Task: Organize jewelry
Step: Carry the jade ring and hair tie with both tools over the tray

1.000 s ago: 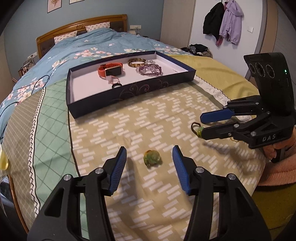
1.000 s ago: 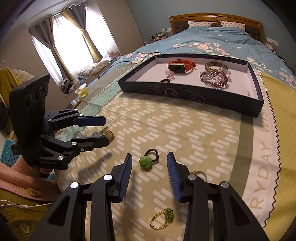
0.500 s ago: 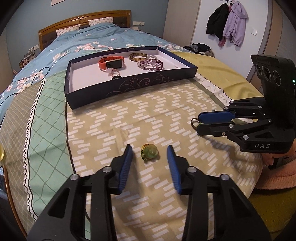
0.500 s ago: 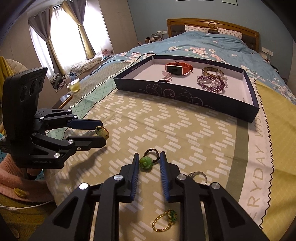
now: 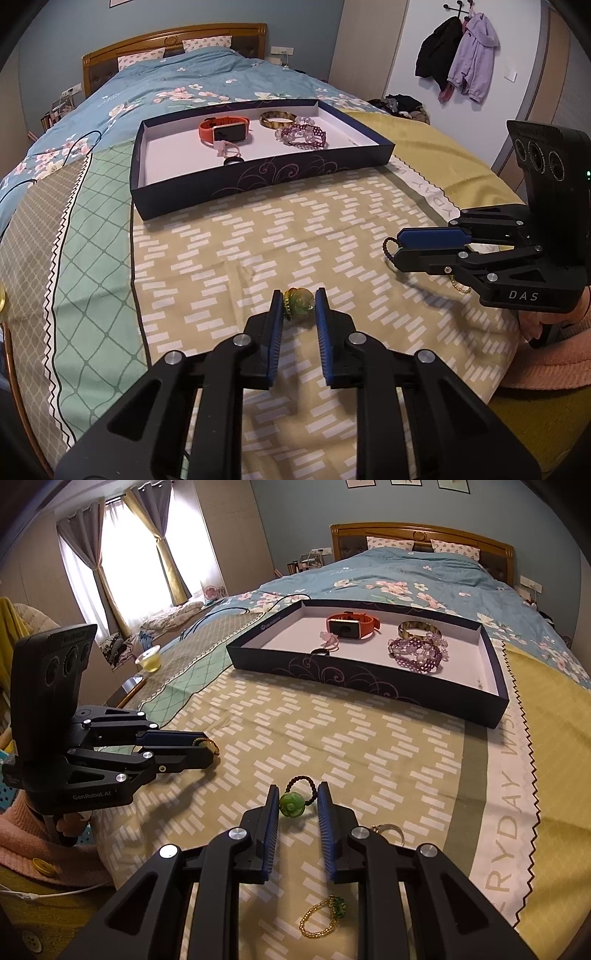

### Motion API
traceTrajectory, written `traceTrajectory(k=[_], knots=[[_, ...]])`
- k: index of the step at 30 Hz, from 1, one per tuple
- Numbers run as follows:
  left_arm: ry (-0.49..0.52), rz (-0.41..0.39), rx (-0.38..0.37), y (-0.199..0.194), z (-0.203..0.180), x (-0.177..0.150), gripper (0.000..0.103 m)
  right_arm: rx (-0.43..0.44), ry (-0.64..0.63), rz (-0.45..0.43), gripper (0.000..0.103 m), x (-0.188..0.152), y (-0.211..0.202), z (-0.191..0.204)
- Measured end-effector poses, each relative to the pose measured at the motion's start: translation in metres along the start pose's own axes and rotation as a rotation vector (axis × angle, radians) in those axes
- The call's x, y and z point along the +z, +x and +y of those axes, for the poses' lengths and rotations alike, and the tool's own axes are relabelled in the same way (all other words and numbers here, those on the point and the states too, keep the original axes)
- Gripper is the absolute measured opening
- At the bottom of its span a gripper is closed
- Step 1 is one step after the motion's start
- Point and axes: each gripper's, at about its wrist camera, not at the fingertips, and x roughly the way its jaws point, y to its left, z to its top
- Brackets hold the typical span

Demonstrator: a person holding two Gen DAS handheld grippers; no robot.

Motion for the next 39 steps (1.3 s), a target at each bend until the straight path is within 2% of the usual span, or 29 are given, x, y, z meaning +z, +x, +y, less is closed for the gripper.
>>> traceTrajectory(k=[26, 39], knots=[[-0.016, -0.138, -0.006, -0.022, -0.005, 0.035, 0.018, 0.009, 0.044, -0.143, 0.019, 0.03, -0.027, -0.021], [-0.027, -0.161, -0.01, -0.023, -0.004, 0.046, 0.018, 0.019, 0.056, -0.174, 0.019, 0.039, -0.027, -0.029]])
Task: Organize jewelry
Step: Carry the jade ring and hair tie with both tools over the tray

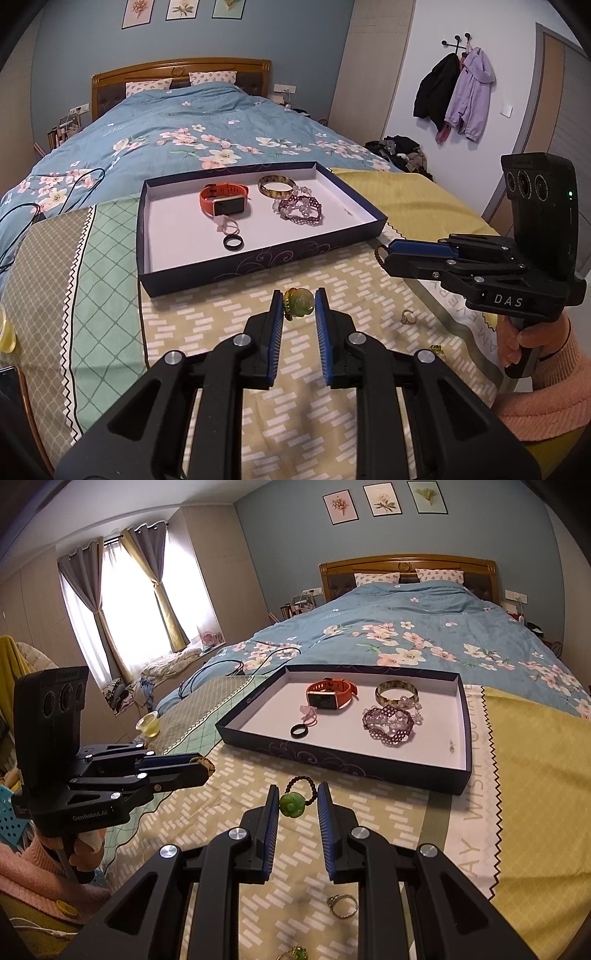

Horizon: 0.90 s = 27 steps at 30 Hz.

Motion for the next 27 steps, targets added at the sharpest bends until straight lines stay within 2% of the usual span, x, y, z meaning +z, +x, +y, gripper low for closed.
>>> traceTrajectory(k=[27], knots=[[0.0, -0.04, 0.03, 0.008, 0.004, 0.023, 0.018, -0.003, -0.01, -0.07, 0.019, 0.031, 0.003, -0.013]])
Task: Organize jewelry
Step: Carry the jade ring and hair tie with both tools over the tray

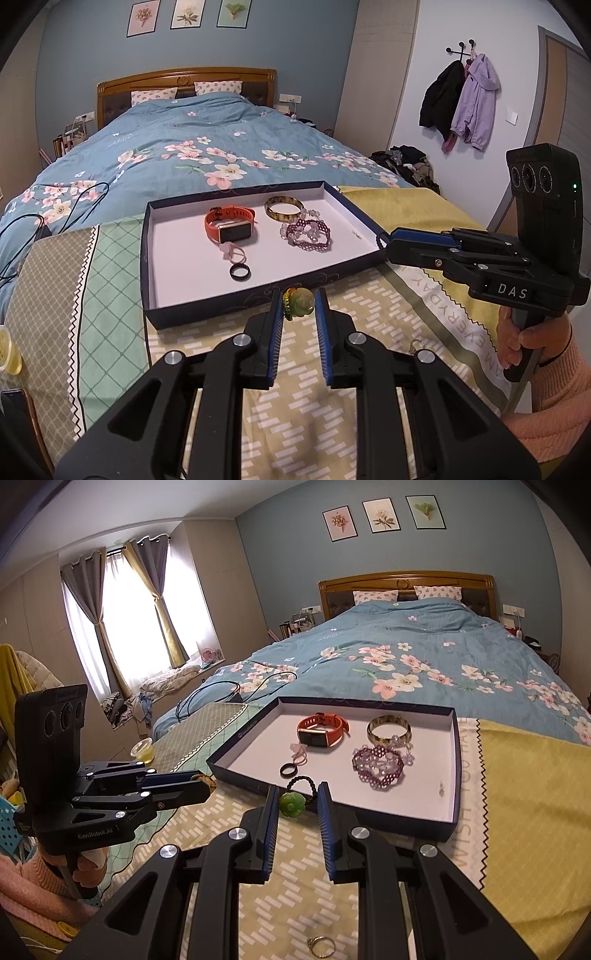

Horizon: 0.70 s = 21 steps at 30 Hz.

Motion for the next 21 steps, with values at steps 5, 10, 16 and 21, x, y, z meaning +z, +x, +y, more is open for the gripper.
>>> traceTrajectory(k=[5, 10, 16, 21], knots=[[0.001, -0.006, 0.003, 0.003, 0.0, 0.007, 0.018, 0.001, 0.001, -0.004, 0.019, 0.004, 0.002, -0.004], [-0.005, -0.004, 0.007, 0.006, 0.003, 0.01, 0.018, 0.006, 0.01, 0.004, 0.019, 0.008, 0.005, -0.008], [-0.013, 0.004, 0.016, 0.011, 0.007, 0.016, 0.018, 0.007, 0.023, 0.008, 0.019, 0.015, 0.007, -0.015], [-0.021, 0.0, 0.026, 0.014, 0.011, 0.023, 0.018, 0.005, 0.023, 0.01, 0.019, 0.022, 0.01, -0.018]])
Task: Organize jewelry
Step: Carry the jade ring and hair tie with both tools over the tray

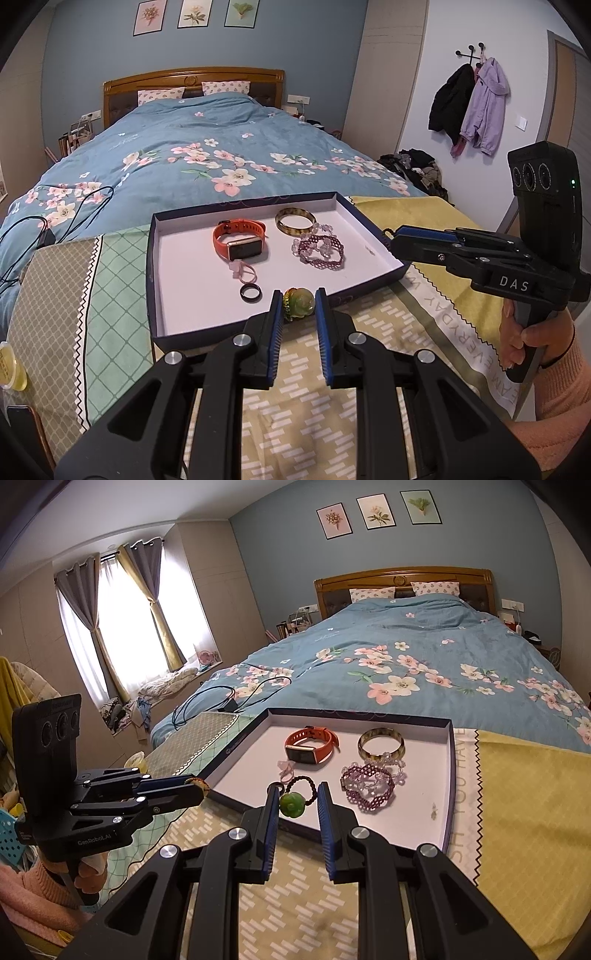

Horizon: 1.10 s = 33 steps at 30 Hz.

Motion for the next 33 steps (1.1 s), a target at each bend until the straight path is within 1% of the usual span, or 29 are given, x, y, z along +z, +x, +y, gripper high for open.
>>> traceTrajectory(k=[11, 17, 33], knots=[[-0.01, 0.008, 0.017, 0.011, 0.008, 0.014, 0.018, 0.004, 0.0, 0.019, 0.019, 0.008, 0.012, -0.005], [0.0, 0.011, 0.027, 0.019, 0.008, 0.02, 0.018, 0.005, -0.006, 0.029, 0.019, 0.012, 0.02, -0.006], [-0.003, 0.016, 0.051, 0.036, 0.013, 0.032, 0.018, -0.01, -0.016, 0.047, 0.019, 0.022, 0.037, -0.014]])
